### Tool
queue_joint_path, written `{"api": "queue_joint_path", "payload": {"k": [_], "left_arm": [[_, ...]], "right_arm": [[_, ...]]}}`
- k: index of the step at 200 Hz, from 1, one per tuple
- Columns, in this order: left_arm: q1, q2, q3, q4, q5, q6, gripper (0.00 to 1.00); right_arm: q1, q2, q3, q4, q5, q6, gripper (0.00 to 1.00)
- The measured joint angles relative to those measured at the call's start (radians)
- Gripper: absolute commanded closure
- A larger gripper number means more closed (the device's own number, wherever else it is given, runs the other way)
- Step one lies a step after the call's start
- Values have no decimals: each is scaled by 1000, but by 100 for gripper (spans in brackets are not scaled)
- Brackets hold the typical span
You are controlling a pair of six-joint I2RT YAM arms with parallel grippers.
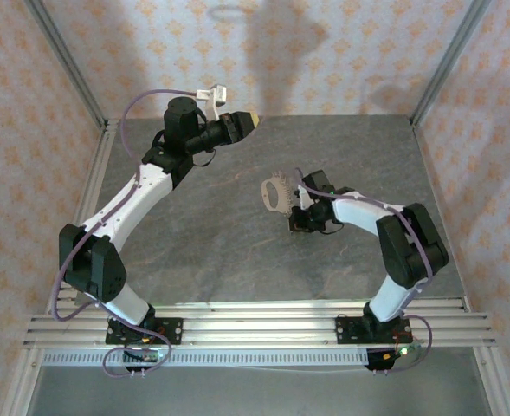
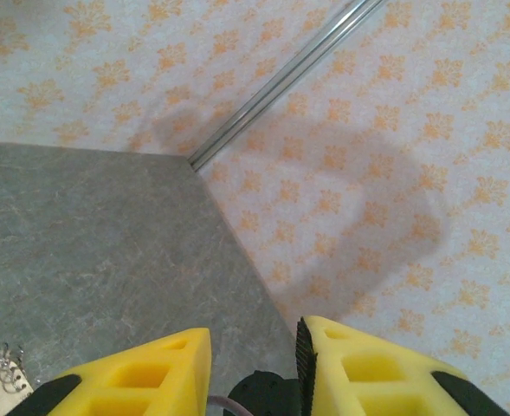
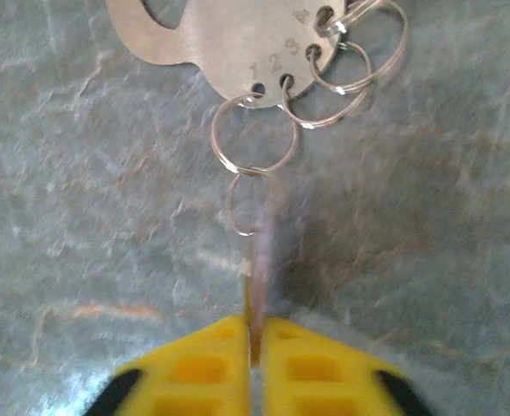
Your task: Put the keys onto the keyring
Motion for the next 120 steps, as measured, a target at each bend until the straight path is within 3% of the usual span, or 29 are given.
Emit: {"api": "queue_joint_path", "payload": {"k": [22,60,91,95,120], "left_arm": [[0,0,0,0,10,-2,58],[0,-2,-5,0,18,0,49],[0,-42,-52,-7,6,15,28],[0,-53,-59,-13,1,26,22],[0,-129,-103,-45,-60,54,17]], "right_arm": [[8,-89,-15,-31,-29,5,50],[9,-275,-2,-69,-48,28,35],[8,-352,54,-96,-16,52,27],[8,-360,61,-97,-8,59,19],[-11,-415,89,-99,81,76,13]]}}
